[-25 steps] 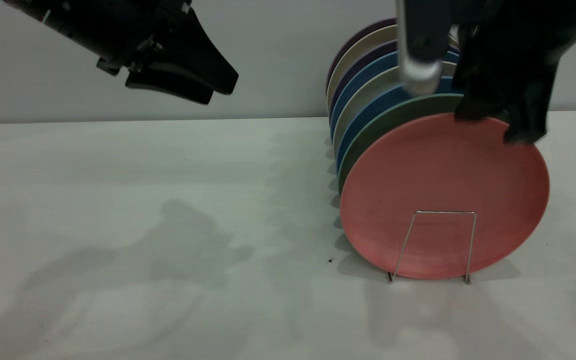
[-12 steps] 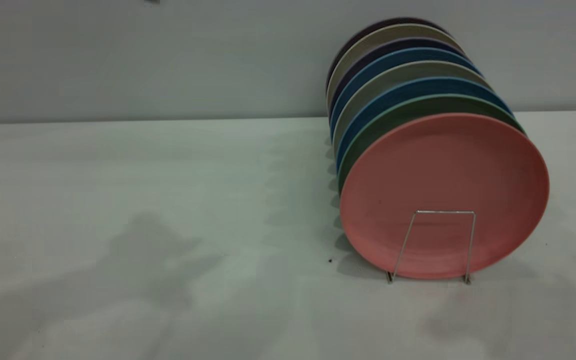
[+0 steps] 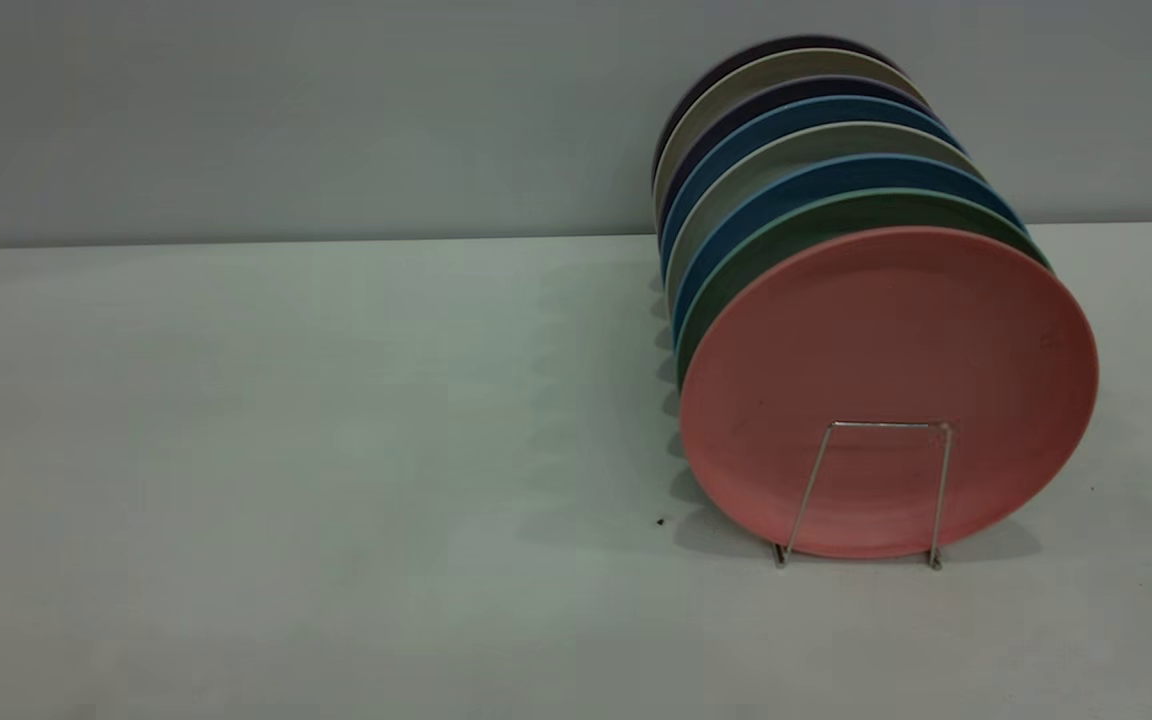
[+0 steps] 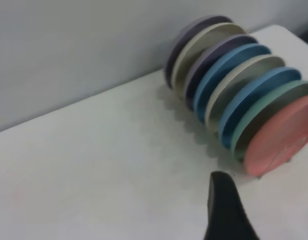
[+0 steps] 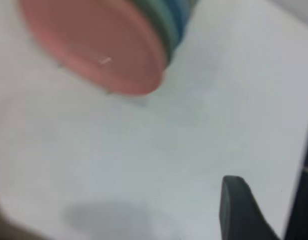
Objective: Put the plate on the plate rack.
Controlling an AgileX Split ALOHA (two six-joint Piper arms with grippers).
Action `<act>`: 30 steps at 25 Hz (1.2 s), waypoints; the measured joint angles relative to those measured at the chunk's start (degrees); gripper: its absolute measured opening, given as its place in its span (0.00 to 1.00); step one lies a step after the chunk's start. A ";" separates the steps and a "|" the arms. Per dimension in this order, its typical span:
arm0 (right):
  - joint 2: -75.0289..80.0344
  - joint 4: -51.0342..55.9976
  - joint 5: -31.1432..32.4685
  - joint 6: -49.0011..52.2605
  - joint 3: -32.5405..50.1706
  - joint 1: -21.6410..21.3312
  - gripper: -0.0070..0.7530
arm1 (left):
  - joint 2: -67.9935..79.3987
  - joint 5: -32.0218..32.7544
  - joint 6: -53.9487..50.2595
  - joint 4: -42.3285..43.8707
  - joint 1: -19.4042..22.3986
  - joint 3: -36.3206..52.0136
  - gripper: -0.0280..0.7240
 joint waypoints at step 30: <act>-36.10 19.23 4.53 -10.18 18.25 0.00 0.33 | -44.30 24.09 -31.63 33.72 -10.47 19.88 0.54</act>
